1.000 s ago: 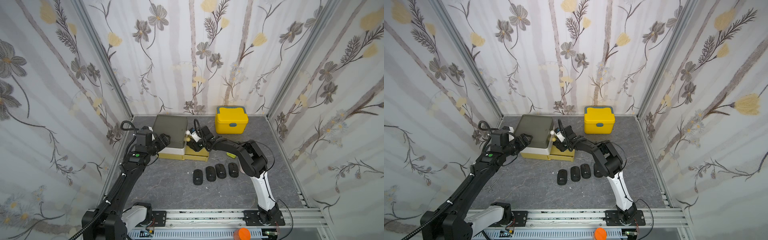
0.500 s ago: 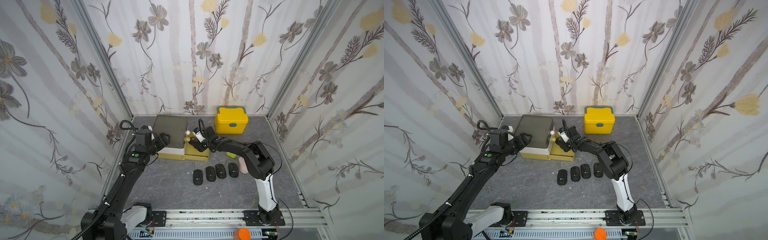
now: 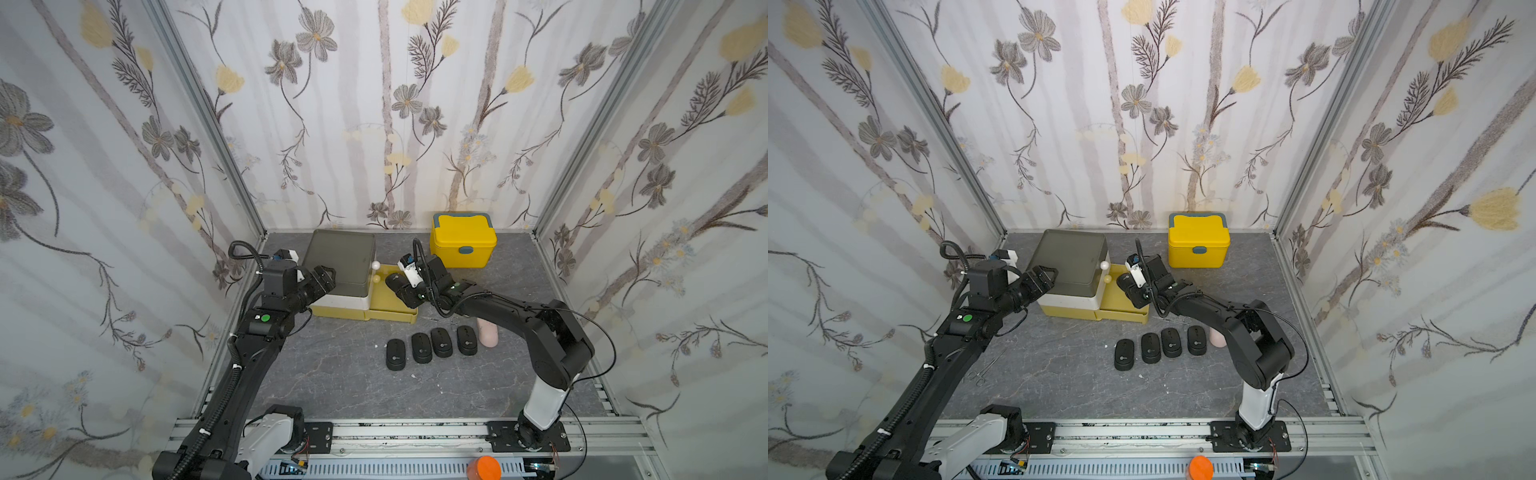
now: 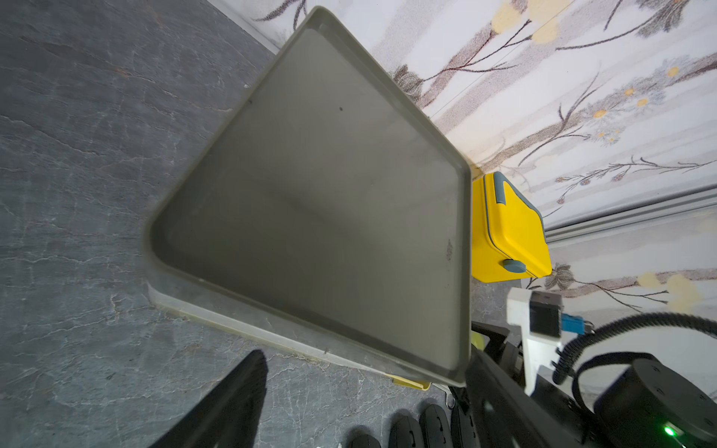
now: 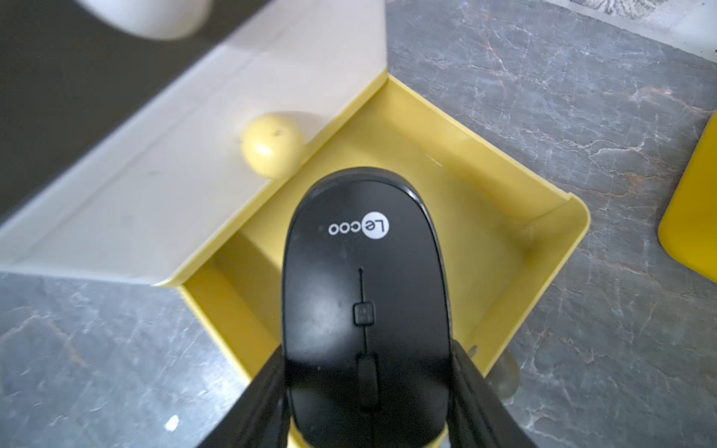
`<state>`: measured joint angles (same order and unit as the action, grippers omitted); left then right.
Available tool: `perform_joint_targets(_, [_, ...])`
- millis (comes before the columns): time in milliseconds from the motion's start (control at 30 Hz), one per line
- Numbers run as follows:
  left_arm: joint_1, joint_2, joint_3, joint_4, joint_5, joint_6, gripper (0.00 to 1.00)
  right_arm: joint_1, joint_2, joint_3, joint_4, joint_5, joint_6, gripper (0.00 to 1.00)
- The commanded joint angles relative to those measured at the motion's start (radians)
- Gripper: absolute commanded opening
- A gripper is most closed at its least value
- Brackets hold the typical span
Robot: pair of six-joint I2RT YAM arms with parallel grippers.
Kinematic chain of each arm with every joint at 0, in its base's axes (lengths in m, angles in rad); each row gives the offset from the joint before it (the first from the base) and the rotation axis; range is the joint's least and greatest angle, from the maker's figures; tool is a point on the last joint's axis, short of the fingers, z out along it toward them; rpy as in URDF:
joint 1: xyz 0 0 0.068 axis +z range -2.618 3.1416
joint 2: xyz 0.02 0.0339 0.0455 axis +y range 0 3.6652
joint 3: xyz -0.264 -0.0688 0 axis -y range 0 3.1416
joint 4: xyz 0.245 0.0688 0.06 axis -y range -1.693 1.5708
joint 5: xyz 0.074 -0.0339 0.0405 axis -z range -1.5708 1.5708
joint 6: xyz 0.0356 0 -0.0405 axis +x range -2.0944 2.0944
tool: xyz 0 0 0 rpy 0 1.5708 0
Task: Take the mice out of the drawer
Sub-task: Place the mouse at the center of the board.
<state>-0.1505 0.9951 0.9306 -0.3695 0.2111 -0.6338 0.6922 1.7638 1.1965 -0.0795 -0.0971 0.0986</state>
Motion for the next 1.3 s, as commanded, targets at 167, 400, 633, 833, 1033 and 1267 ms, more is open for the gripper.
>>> perform_joint_targets(167, [0.002, -0.092, 0.017, -0.131, -0.04, 0.066, 0.84, 0.119, -0.208, -0.165, -0.041, 0.03, 0.047, 0.52])
perform_joint_targets(400, [0.002, -0.165, 0.022, -0.226, -0.045, 0.088, 0.84, 0.282, -0.238, -0.262, 0.009, -0.033, 0.021, 0.53])
perform_joint_targets(633, [0.002, -0.24, -0.011, -0.307, -0.029, 0.094, 0.84, 0.381, -0.086, -0.21, 0.052, -0.115, -0.049, 0.53])
perform_joint_targets(833, [0.002, -0.296, -0.04, -0.372, -0.043, 0.094, 0.84, 0.39, 0.048, -0.125, 0.052, -0.155, -0.1, 0.53])
perform_joint_targets(1033, [0.002, -0.326, -0.102, -0.394, -0.03, 0.069, 0.84, 0.392, 0.136, -0.068, 0.027, -0.161, -0.138, 0.54])
perform_joint_targets(1267, [0.002, -0.349, -0.207, -0.355, 0.001, 0.031, 0.84, 0.392, 0.172, -0.06, 0.03, -0.144, -0.153, 0.59])
